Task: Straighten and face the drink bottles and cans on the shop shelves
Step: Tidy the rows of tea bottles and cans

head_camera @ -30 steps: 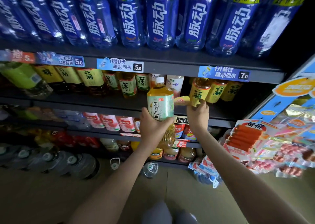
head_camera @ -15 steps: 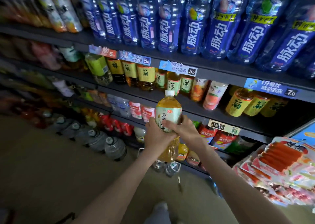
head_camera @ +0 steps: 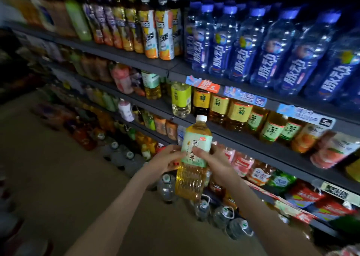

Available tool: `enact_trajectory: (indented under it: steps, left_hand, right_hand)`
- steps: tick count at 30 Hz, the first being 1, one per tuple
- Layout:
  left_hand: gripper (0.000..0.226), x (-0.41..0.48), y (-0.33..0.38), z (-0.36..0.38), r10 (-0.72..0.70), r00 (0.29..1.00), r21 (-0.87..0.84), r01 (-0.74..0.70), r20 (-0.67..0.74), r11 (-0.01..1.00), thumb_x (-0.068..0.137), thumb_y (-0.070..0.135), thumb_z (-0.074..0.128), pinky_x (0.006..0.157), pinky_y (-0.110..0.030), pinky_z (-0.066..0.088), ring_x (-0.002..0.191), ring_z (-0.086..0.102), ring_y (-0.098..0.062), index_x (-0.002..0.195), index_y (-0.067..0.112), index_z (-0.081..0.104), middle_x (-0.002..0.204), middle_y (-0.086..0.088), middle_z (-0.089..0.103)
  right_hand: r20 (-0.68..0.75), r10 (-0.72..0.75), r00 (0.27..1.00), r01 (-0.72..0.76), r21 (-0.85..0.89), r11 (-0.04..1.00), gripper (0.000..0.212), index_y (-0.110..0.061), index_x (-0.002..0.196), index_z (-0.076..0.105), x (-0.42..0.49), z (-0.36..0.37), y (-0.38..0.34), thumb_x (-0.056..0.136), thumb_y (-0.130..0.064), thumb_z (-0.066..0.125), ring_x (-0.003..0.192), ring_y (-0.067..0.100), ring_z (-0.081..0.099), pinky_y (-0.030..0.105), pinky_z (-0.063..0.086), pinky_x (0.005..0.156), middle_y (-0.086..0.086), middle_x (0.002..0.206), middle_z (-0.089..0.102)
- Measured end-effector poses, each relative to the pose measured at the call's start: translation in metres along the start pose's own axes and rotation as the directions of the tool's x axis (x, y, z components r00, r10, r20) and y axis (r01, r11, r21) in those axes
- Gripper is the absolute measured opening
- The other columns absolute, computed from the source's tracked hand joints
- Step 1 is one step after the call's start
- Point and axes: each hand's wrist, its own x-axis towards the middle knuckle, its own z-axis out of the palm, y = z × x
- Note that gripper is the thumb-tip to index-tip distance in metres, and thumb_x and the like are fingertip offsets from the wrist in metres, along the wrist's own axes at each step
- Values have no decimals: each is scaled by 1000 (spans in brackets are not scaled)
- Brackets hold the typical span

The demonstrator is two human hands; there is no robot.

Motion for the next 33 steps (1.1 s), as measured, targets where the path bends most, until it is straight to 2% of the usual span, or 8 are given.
enact_trajectory:
  steps: [2, 4, 6, 10, 18, 20, 30, 33]
  left_hand:
    - [32, 4, 10, -61, -9, 995, -66, 2, -102, 998, 82, 22, 72, 86, -35, 52, 96, 65, -20, 111, 17, 60, 104, -7, 69]
    - [36, 3, 19, -119, -12, 980, -95, -6, -198, 995, 71, 17, 74, 86, -38, 50, 89, 63, -21, 104, 14, 60, 95, -8, 66]
    - [27, 5, 28, -167, 21, 972, -82, -42, -236, 996, 81, 12, 69, 91, -42, 48, 90, 61, -22, 107, 10, 59, 94, -7, 63]
    - [10, 19, 41, -225, 64, 962, -13, -70, -267, 997, 96, 13, 54, 95, -41, 48, 98, 63, -22, 99, 19, 61, 104, -7, 64]
    - [9, 97, 66, -280, 131, 950, 59, -119, -283, 991, 94, 7, 56, 74, -26, 51, 86, 62, -22, 100, 10, 63, 100, -14, 61]
    - [14, 123, 75, -287, 174, 950, 100, -153, -258, 983, 94, 6, 56, 73, -27, 51, 86, 60, -25, 107, 4, 62, 96, -13, 60]
    - [22, 225, 113, -325, 212, 977, 327, -193, -24, 925, 90, 17, 63, 94, -44, 50, 106, 61, -20, 99, 36, 62, 108, 0, 64]
    - [31, 244, 125, -331, 174, 981, 429, -196, 90, 882, 90, 23, 62, 88, -43, 52, 98, 63, -24, 117, 37, 57, 108, 0, 62]
  right_hand:
    - [-18, -12, 1000, 12, 2, 1000, 45, -12, 109, 59, 27, 42, -5, 71, -24, 79, 90, 23, 71, 43, 57, 81, 8, 102, 72]
    - [-43, -33, 999, 33, -16, 999, 55, -13, 111, 58, 55, 82, -10, 66, -31, 84, 91, 23, 71, 46, 57, 82, 7, 103, 72]
    - [-83, -51, 995, 48, -38, 998, 67, -13, 114, 58, 81, 115, -12, 60, -39, 87, 90, 21, 71, 44, 58, 80, 5, 103, 72]
    - [-193, -65, 979, 52, -73, 996, 48, -15, 108, 57, 126, 162, -14, 70, -28, 83, 82, 13, 71, 29, 58, 69, -1, 98, 71]
    - [-416, -92, 905, -10, -237, 972, 76, -13, 124, 48, 242, 200, -23, 65, -43, 84, 98, 21, 63, 42, 55, 86, 3, 112, 63]
    - [-440, -100, 893, 6, -209, 978, 72, -14, 122, 48, 272, 205, -25, 66, -41, 84, 96, 20, 63, 39, 55, 85, 2, 110, 62]
    - [-525, -94, 846, -13, -195, 981, 65, -11, 121, 49, 357, 224, -57, 71, -38, 81, 84, 12, 60, 18, 43, 57, 2, 105, 62]
    - [-566, -33, 824, -11, -75, 997, 64, -9, 118, 52, 366, 230, -57, 70, -37, 82, 85, 14, 62, 24, 49, 63, 2, 102, 63]
